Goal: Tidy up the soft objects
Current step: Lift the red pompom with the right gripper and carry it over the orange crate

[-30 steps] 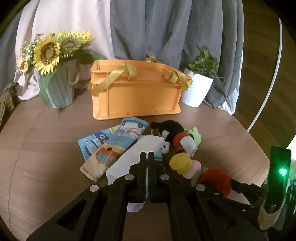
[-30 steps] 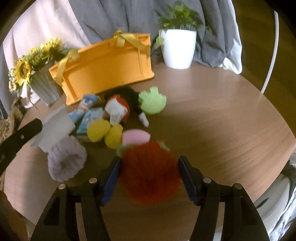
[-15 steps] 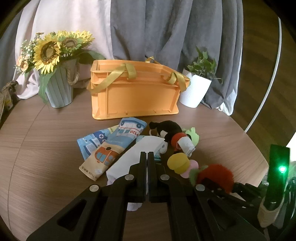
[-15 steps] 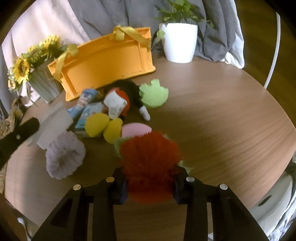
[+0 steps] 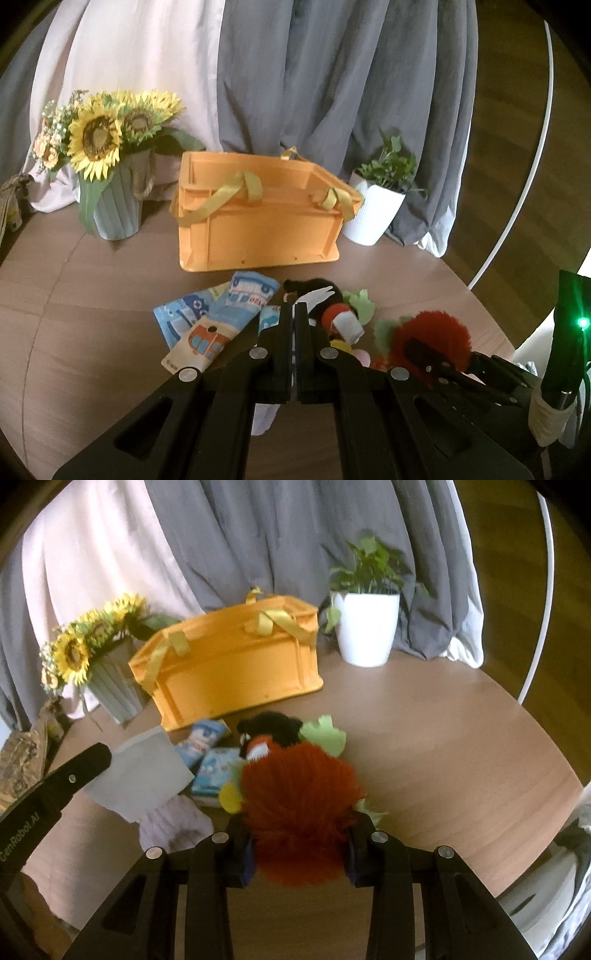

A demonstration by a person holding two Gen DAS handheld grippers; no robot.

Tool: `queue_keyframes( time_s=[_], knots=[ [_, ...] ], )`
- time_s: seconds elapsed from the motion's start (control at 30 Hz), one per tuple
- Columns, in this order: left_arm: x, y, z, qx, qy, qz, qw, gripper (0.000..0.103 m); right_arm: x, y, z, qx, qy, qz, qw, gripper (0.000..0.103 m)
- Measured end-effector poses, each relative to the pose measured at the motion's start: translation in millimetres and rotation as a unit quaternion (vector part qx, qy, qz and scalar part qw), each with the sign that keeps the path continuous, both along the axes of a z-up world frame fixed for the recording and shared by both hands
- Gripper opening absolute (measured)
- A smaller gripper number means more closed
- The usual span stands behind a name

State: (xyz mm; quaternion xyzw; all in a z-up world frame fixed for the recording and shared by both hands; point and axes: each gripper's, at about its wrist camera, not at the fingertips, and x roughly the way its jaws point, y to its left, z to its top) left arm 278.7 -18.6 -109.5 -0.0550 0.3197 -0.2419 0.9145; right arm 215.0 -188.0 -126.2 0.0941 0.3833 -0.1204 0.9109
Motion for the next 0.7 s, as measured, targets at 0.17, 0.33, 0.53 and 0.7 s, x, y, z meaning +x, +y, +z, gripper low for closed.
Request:
queue_keyframes(
  time_s=[0.17, 0.33, 0.53, 0.7],
  knots=[
    [0.3, -0.3, 16.8, -0.004, -0.016, 0.015, 0.9998, 0.003, 7.5, -0.5, 18.1, 0.001, -0.022, 0.016, 1.000, 0.037],
    [1.6, -0.8, 34.4, -0.008, -0.032, 0.037, 0.9988, 0.003, 21.0, -2.7, 39.3, -0.001, -0.046, 0.045, 0.998, 0.037],
    [7.9, -2.0, 53.7, -0.015, -0.052, 0.059, 0.9968, 0.003, 36.1, -7.5, 58.9, 0.002, -0.072, 0.072, 0.995, 0.037],
    [15.1, -1.1, 67.3, -0.019, -0.068, 0.070, 0.9951, 0.003, 49.3, -9.0, 73.0, 0.006, -0.093, 0.082, 0.992, 0.037]
  ],
)
